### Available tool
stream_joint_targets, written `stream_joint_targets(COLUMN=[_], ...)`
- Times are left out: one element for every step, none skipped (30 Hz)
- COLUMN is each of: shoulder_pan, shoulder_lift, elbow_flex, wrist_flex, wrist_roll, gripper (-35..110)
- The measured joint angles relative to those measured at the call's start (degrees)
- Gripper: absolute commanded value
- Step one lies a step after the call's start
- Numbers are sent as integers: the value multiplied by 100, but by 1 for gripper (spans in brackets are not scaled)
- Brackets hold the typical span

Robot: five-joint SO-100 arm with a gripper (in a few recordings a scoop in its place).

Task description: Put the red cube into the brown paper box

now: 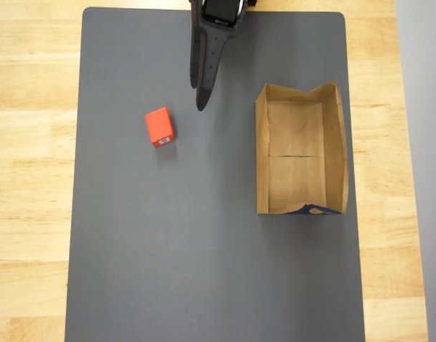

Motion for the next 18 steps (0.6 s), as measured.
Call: stream_joint_targets(shoulder_pan=[35,62,105,167,246,308,360,404,431,457,510,580,650,712,765,791,791,817], shoulder_lift=[-246,-501,-747,-976,-1160,-1362,-1573,-1802,-2057,-2303,-2540,-2742,-2874,-2997,-3129,-3278,-3419,-3533], elbow_flex=[-114,-220,-352,-457,-580,-694,-765,-800,-844,-879,-940,-1011,-1072,-1134,-1222,-1318,-1406,-1459], wrist_flex=[0,0,0,0,0,0,-53,-193,-352,-519,-642,-712,-747,-765,-773,-773,-773,-773], wrist_roll=[-70,-132,-185,-237,-308,-369,-422,-501,-589,-650,-721,-782,-835,-896,-976,-1020,-1090,-1204], gripper=[24,25,25,25,25,25,25,25,26,27,27,27,27,27,28,29,29,30])
